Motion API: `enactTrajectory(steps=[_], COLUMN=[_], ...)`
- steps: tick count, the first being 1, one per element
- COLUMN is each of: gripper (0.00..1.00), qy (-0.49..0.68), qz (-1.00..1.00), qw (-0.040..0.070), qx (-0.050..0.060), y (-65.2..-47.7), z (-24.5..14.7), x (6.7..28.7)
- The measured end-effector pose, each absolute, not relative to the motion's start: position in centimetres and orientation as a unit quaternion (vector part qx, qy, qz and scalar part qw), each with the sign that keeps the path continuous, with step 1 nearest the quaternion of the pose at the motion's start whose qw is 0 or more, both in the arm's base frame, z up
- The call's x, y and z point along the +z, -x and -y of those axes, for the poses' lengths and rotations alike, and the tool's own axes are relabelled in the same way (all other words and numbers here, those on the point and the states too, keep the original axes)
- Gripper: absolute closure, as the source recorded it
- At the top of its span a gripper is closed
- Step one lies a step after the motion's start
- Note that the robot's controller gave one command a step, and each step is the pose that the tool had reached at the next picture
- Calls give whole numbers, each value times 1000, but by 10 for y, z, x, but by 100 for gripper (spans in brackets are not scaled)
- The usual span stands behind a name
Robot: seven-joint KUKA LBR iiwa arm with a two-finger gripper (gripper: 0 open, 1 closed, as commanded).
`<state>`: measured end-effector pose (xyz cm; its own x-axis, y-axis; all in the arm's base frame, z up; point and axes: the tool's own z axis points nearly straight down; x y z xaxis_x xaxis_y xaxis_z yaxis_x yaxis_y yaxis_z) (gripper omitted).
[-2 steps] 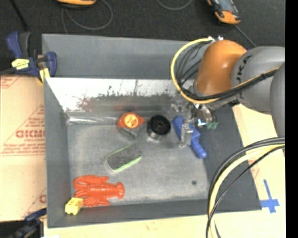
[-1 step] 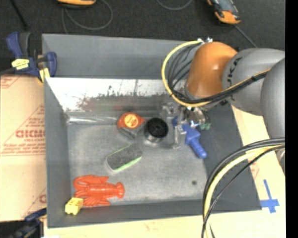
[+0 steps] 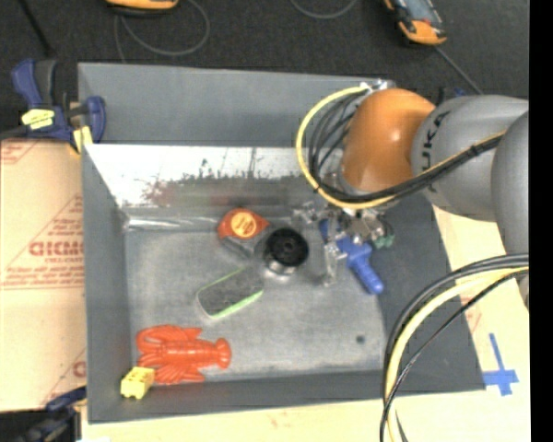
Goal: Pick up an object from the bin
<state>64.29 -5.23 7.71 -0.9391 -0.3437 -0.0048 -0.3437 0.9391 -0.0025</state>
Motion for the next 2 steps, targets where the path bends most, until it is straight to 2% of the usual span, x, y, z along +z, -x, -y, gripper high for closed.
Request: enactTrajectory(steps=[1, 2], gripper=[0, 0], qy=[129, 268], qz=[-992, -963], qw=[2, 2], qx=[0, -2], y=[-643, -638], z=[32, 2], x=[75, 73])
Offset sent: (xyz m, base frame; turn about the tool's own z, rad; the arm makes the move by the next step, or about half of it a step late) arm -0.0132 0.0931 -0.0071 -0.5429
